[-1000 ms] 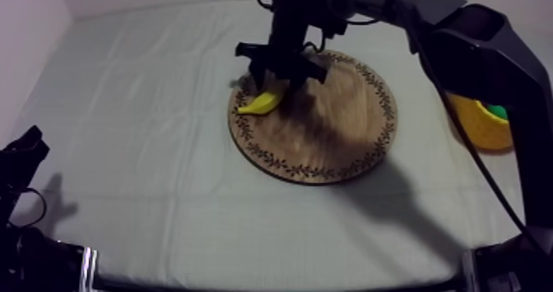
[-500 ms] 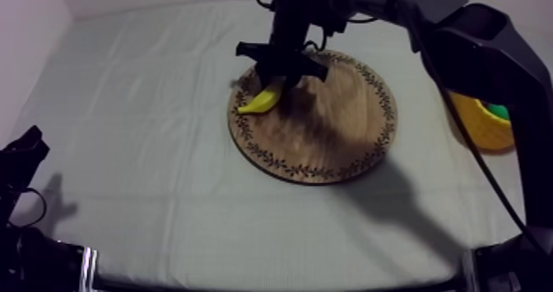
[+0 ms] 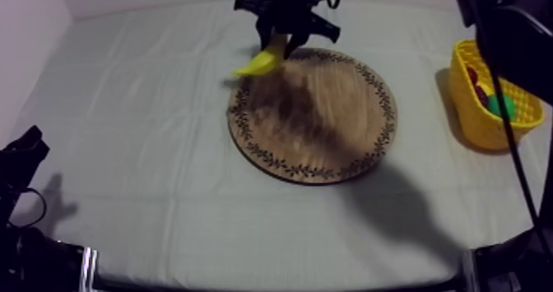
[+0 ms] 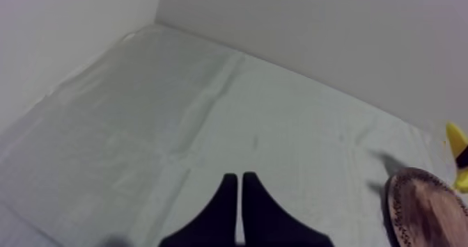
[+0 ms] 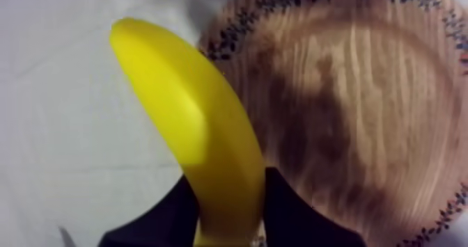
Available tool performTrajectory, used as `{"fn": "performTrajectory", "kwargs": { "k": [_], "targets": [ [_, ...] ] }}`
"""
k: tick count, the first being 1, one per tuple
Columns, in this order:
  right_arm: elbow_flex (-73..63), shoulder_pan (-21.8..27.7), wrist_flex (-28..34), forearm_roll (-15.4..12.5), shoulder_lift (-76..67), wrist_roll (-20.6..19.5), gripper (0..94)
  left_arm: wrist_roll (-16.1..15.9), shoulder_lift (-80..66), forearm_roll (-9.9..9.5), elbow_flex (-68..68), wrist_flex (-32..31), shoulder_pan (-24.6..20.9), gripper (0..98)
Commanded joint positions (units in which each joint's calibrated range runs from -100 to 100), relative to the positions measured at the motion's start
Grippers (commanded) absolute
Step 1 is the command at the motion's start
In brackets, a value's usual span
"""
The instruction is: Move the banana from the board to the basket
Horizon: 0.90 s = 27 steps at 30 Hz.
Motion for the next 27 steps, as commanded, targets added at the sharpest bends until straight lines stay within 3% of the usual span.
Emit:
{"fn": "performTrajectory", "kwargs": {
  "k": [1, 19, 27],
  "targets": [
    [0.06, 0.14, 0.72, 0.18, -2.92, 0.11, 21.0, 0.00, 0.02, -0.01, 0.03, -0.01, -0.02, 0.1],
    [1.22, 1.15, 6.16, 0.89, -14.79, 1.19, 21.5, 0.00, 0.02, -0.01, 0.03, -0.01, -0.02, 0.1],
    [7.06, 2.79, 6.29, 2.06, -20.40, 5.03, 21.2, 0.00, 0.02, -0.01, 0.03, -0.01, -0.02, 0.1]
  ]
}}
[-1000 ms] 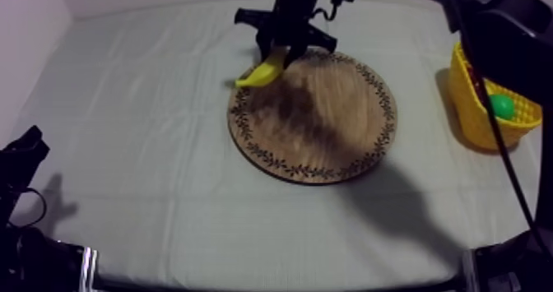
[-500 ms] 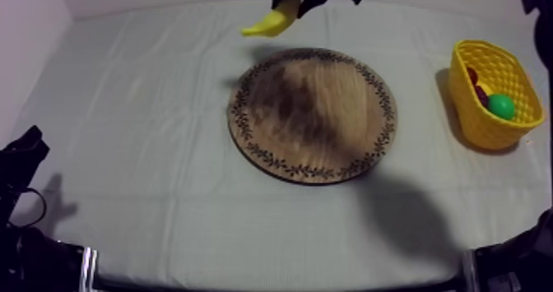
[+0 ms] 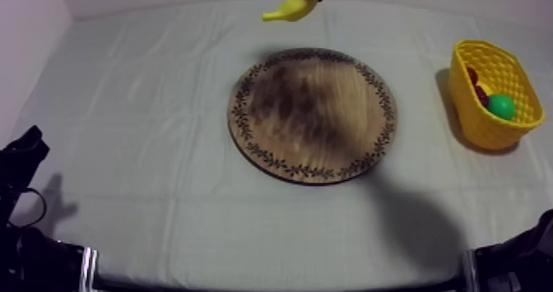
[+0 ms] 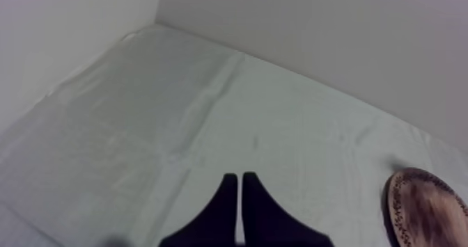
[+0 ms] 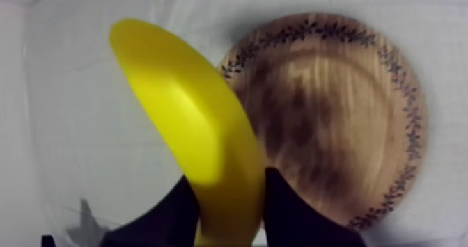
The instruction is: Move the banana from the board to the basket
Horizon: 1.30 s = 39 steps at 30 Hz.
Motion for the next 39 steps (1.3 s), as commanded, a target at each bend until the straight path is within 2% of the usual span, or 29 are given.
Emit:
{"fn": "performTrajectory", "kwargs": {
  "k": [1, 12, 31, 39],
  "targets": [
    [1.98, 0.87, -0.05, 0.34, -2.04, 1.62, 21.2, 0.00, 0.02, -0.01, 0.03, -0.01, -0.02, 0.1],
    [12.31, 9.47, 0.51, 1.48, -11.52, 9.91, 22.4, 0.00, 0.02, -0.01, 0.03, -0.01, -0.02, 0.1],
    [24.05, 26.94, 0.25, 7.50, -21.31, 26.50, 23.1, 0.00, 0.02, -0.01, 0.03, -0.01, -0.02, 0.1],
    [25.82, 31.38, -0.85, 9.89, -22.54, 30.55, 23.2, 0.00, 0.02, -0.01, 0.03, -0.01, -0.02, 0.1]
  ]
}}
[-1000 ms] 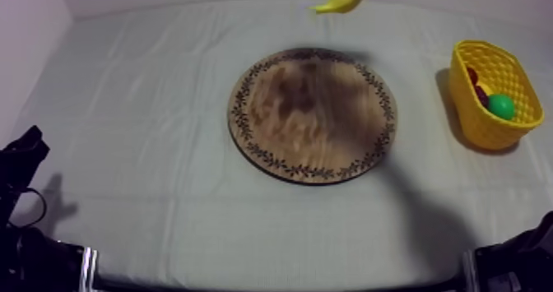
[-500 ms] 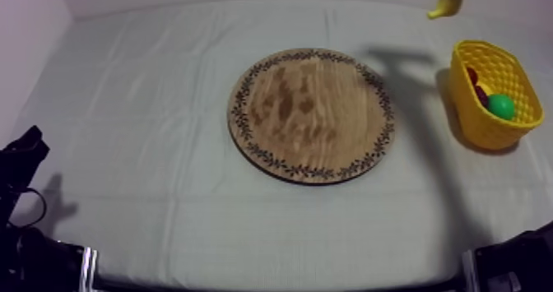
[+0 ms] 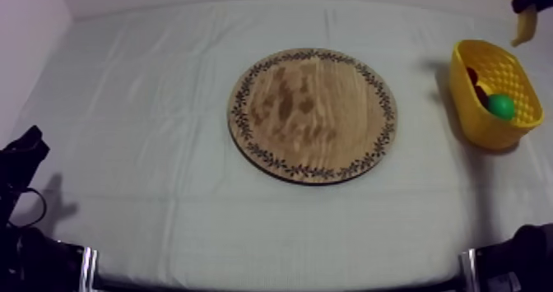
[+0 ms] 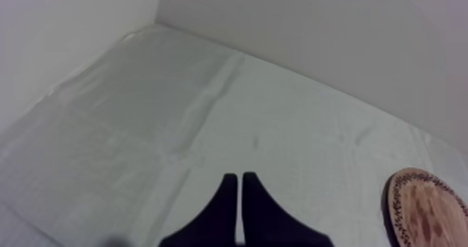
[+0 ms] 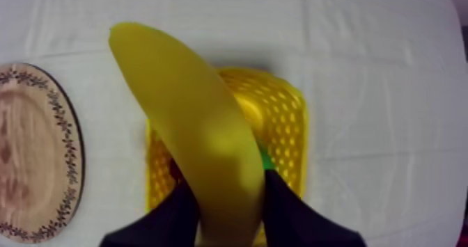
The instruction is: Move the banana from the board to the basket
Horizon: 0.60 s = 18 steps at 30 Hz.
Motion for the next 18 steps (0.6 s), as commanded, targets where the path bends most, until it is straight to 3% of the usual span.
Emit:
{"fn": "performTrajectory", "kwargs": {
  "k": [1, 18],
  "targets": [
    [0.15, 0.78, 0.12, 0.26, -0.08, 0.99, 23.2, 0.00, 0.02, -0.01, 0.03, -0.01, -0.02, 0.1],
    [7.32, 4.02, -3.31, 2.04, 1.92, 3.71, 24.9, 0.00, 0.02, -0.01, 0.03, -0.01, -0.02, 0.1]
  ]
}}
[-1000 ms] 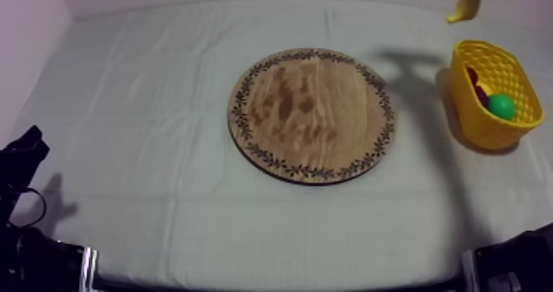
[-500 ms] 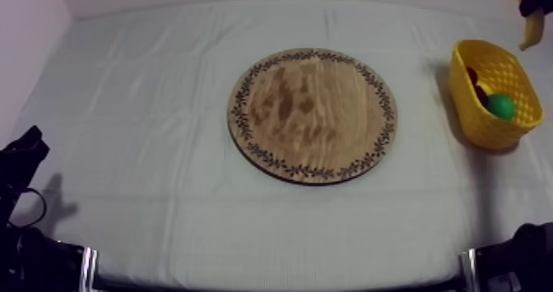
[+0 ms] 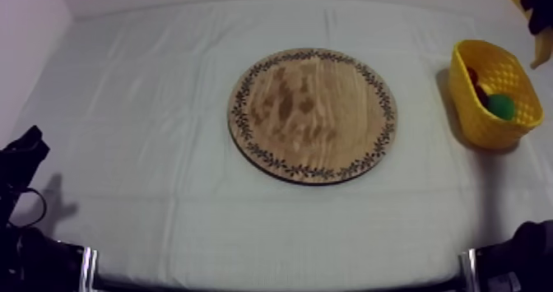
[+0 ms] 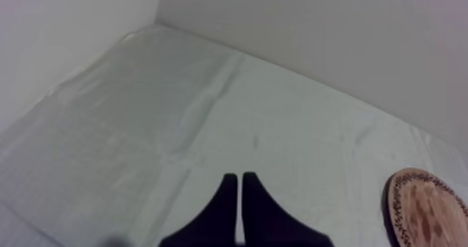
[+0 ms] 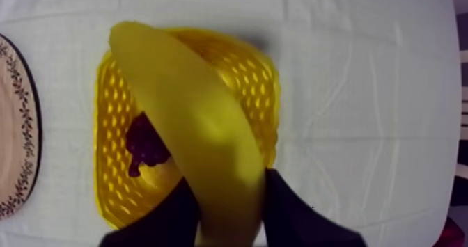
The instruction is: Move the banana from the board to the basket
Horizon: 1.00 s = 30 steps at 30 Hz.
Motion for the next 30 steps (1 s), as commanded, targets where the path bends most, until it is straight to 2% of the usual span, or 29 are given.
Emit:
{"fn": "performTrajectory", "kwargs": {
  "k": [1, 15, 21, 25, 30],
  "targets": [
    [2.43, 0.28, -1.02, 0.23, 0.91, -0.14, 25.1, 0.00, 0.02, -0.01, 0.03, -0.01, -0.02, 0.1],
    [10.66, 0.18, -10.07, 1.54, 11.81, -2.65, 22.9, 0.00, 0.02, -0.01, 0.03, -0.01, -0.02, 0.1],
    [11.50, -0.65, -11.33, 1.88, 16.37, -3.17, 23.8, 0.00, 0.02, -0.01, 0.03, -0.01, -0.02, 0.1],
    [11.23, -1.24, -12.17, 1.47, 18.62, -3.68, 30.7, 0.00, 0.02, -0.01, 0.03, -0.01, -0.02, 0.1],
    [9.25, -1.60, -11.78, 0.33, 19.93, -4.63, 50.3, 0.00, 0.02, -0.01, 0.03, -0.01, -0.02, 0.1]
  ]
}}
